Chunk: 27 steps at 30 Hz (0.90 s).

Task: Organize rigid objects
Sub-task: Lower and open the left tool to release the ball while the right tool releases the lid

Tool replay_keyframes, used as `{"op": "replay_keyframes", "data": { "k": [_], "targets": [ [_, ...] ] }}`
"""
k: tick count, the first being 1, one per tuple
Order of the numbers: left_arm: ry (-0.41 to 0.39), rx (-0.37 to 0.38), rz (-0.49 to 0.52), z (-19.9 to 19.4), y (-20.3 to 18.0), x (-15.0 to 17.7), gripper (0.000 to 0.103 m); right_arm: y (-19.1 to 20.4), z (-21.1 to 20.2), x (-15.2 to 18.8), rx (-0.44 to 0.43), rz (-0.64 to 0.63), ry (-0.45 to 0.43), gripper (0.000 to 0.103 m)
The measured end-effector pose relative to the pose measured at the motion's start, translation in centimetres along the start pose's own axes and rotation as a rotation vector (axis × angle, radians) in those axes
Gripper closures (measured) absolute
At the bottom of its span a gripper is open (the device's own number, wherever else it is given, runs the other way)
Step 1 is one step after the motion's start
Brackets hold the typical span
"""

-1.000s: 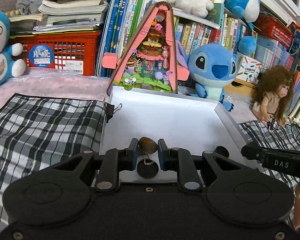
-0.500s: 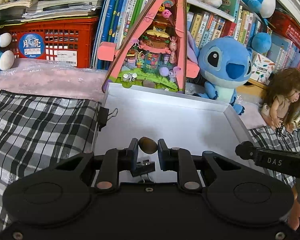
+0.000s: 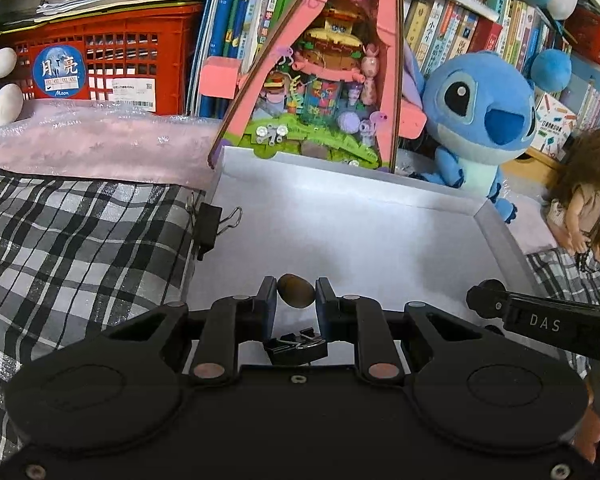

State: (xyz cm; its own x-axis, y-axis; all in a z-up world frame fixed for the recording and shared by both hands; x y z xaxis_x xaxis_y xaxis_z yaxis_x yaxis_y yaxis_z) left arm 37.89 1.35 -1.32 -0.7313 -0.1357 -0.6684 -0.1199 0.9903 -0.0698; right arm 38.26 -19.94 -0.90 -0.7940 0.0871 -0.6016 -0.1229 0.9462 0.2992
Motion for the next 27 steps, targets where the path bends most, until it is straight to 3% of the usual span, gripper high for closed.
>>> {"op": "replay_keyframes", "data": {
  "k": [24,27],
  "targets": [
    [0.009,-0.014,0.017,0.9,0.0,1.2,0.083,0.0,0.8,0.4,0.008,-0.024,0.035,0.063],
    [0.003,-0.018,0.023,0.8,0.0,1.2,0.081,-0.1,0.8,0.4,0.009,-0.021,0.032,0.054]
  ]
}}
Point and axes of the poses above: each gripper's, at about its wrist camera, not at the fingertips, and z roughly the way its jaws point, y to its left, x to its underside, the point moved 7 cm from there along z, roughly the way its jaws point, and after that the axes turned 11 degrees about -x, right-handed, at the moved point
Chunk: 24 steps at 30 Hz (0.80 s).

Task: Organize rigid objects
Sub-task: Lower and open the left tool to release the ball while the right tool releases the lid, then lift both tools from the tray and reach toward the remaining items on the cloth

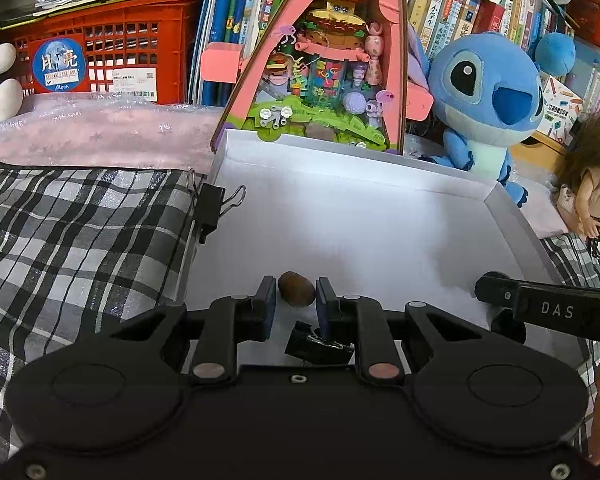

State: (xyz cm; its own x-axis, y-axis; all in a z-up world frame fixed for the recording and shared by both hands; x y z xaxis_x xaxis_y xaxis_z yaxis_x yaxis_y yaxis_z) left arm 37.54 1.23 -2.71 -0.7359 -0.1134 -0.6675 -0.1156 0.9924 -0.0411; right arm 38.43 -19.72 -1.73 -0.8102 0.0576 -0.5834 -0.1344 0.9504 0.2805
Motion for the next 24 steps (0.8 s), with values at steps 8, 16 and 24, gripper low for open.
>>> {"op": "replay_keyframes", "data": {
  "k": [8,16,24],
  "targets": [
    [-0.06,-0.002,0.005,-1.7,0.2,0.0,0.053,-0.5,-0.9,0.2,-0.011,0.027,-0.033,0.038],
    [-0.109,0.021,-0.007,-4.6,1.1,0.5,0.039,-0.3,-3.2,0.7,-0.034,-0.002,-0.094,0.026],
    [-0.219,0.021,0.029,-8.6,1.7,1.7,0.026,1.1,-6.9,2.0,-0.059,-0.089,-0.182,0.018]
  ]
}}
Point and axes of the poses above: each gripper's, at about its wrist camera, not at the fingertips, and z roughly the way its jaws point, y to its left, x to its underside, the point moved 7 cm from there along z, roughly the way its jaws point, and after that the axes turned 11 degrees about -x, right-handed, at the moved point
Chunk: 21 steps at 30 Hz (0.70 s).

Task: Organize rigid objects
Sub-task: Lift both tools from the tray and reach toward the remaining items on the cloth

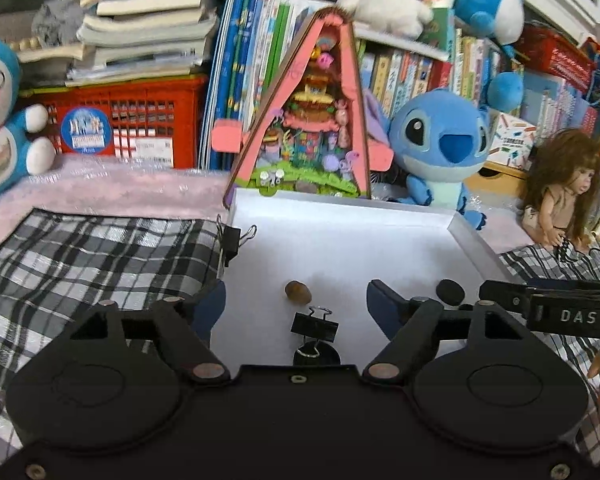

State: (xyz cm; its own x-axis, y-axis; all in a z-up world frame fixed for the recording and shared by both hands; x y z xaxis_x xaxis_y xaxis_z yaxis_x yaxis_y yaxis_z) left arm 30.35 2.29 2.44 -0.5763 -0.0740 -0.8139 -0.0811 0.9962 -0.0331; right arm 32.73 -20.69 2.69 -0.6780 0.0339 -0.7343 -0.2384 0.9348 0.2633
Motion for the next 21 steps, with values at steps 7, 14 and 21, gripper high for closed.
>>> {"op": "replay_keyframes", "data": {
  "k": [7,14,21],
  "targets": [
    [-0.022,0.04,0.02,-3.3,-0.2,1.6,0.025,1.5,-3.2,1.1,-0.026,-0.078,-0.049,0.014],
    [-0.042,0.084,0.06,-6.4,-1.0,4.1,0.024,2.4,-5.6,2.9,-0.006,-0.15,-0.094,0.011],
    [-0.053,0.11,0.075,-8.8,-1.3,6.7,0.023,3.1,-7.9,4.7,-0.004,-0.203,-0.127,0.009]
  ]
}}
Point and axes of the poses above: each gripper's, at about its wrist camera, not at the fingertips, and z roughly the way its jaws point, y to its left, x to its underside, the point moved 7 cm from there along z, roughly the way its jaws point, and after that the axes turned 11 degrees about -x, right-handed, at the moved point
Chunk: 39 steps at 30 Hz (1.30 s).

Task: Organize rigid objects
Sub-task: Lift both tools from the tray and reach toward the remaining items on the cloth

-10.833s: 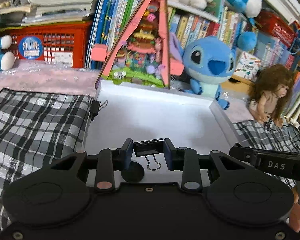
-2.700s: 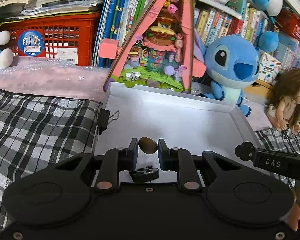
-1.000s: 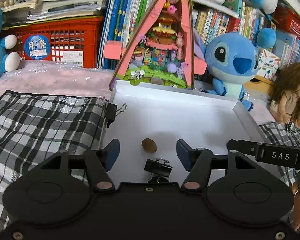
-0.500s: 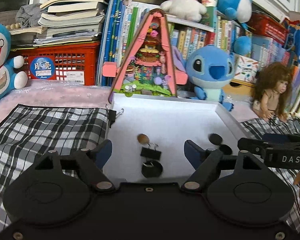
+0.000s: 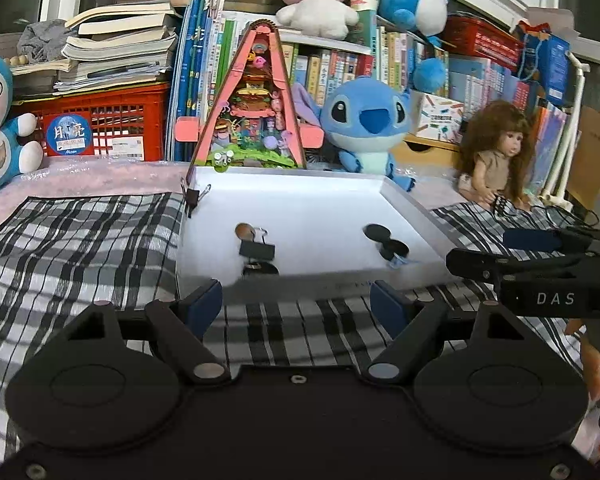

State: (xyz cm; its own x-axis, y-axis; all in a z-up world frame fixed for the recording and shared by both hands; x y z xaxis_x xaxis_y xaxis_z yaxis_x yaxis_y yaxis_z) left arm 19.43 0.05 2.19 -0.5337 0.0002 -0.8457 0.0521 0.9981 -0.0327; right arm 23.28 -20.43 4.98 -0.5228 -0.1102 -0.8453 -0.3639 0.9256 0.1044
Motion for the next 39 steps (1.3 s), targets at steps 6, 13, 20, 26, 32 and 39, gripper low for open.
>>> {"op": "replay_keyframes", "data": {
  "k": [6,13,20,26,32,39],
  "targets": [
    [-0.001,0.005,0.005,-1.8,-0.1,2.1,0.023,0.5,-1.6,1.5,0.0,-0.017,-0.005,0.009],
    [-0.02,0.002,0.015,-3.5,-0.4,4.2,0.023,1.1,-3.2,3.3,-0.001,-0.021,-0.017,0.008],
    [-0.028,0.013,0.017,-4.8,-0.9,5.9,0.022,2.0,-4.3,5.2,0.006,-0.052,-0.021,0.007],
    [-0.027,0.011,0.022,-5.6,-1.3,7.6,0.022,2.5,-5.2,6.7,0.01,-0.069,-0.018,0.007],
    [-0.038,0.001,0.044,-6.3,-1.5,8.8,0.022,2.6,-6.0,7.9,0.021,-0.084,-0.017,0.007],
    [-0.053,0.004,0.065,-7.4,-1.9,10.3,0.022,2.9,-7.1,9.7,0.044,-0.093,-0.027,0.007]
  ]
}}
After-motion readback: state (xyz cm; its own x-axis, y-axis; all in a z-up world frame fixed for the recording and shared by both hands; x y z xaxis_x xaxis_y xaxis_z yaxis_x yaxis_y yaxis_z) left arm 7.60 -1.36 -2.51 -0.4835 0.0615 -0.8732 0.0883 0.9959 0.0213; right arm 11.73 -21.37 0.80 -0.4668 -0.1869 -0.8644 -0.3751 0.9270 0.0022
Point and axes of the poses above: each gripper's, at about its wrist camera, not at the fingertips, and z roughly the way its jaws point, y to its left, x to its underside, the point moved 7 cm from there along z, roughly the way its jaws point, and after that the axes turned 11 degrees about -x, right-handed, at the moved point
